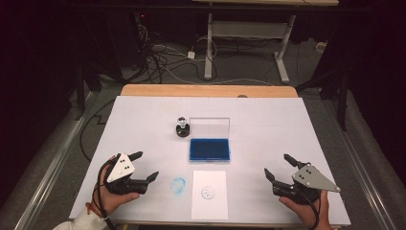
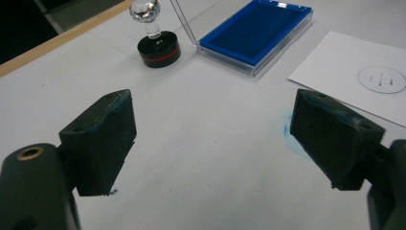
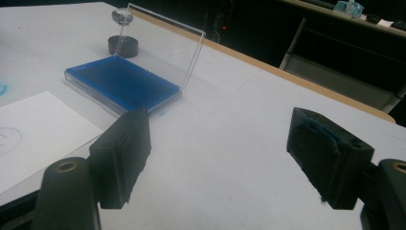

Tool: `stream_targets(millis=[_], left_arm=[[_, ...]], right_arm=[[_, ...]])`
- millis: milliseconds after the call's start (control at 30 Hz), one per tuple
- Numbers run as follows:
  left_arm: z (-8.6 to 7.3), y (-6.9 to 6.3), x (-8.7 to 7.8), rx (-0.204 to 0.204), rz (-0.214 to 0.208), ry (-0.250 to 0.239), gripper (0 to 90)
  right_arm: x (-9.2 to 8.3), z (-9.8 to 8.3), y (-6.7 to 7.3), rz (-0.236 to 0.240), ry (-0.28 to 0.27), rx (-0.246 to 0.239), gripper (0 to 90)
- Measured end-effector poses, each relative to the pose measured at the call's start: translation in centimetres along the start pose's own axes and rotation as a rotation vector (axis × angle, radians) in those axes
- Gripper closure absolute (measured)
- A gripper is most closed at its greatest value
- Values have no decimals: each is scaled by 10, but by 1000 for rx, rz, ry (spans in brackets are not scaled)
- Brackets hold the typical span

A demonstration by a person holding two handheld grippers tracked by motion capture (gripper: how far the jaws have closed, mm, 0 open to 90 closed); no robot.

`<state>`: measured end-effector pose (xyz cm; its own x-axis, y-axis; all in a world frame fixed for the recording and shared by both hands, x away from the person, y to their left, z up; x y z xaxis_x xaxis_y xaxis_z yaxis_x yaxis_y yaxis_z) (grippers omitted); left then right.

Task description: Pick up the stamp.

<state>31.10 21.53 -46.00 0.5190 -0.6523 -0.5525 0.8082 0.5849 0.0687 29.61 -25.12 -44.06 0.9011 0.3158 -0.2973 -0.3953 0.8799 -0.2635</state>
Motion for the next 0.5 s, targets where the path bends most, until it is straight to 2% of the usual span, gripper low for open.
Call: stream_targets(millis=[233,300,367,500], left_arm=[[0,-2,1,11,3,21,160],[-1,-1,0,8,-1,27,160],[0,1,-2,-7,13,28,160],[1,4,-3,-8,10,37,179]], right_arm=[[-1,3,-1,-12,-1,-11,240],[-1,5,0,-10,-5,-16,240],[0,5,1,-1,-6,-23,240],[0,4,5,4,2,-43,242]])
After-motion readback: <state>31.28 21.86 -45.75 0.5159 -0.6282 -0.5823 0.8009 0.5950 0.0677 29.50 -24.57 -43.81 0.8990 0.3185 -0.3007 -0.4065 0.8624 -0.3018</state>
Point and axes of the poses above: each handheld gripper's, and its own axes: x roughly forward along the jaws, z roughly out of its top, y roughly to its left, the point moved 3 cm from there along x, roughly forward along the jaws, and after that the axes turned 8 degrees about -z, right-handed, at the moved point
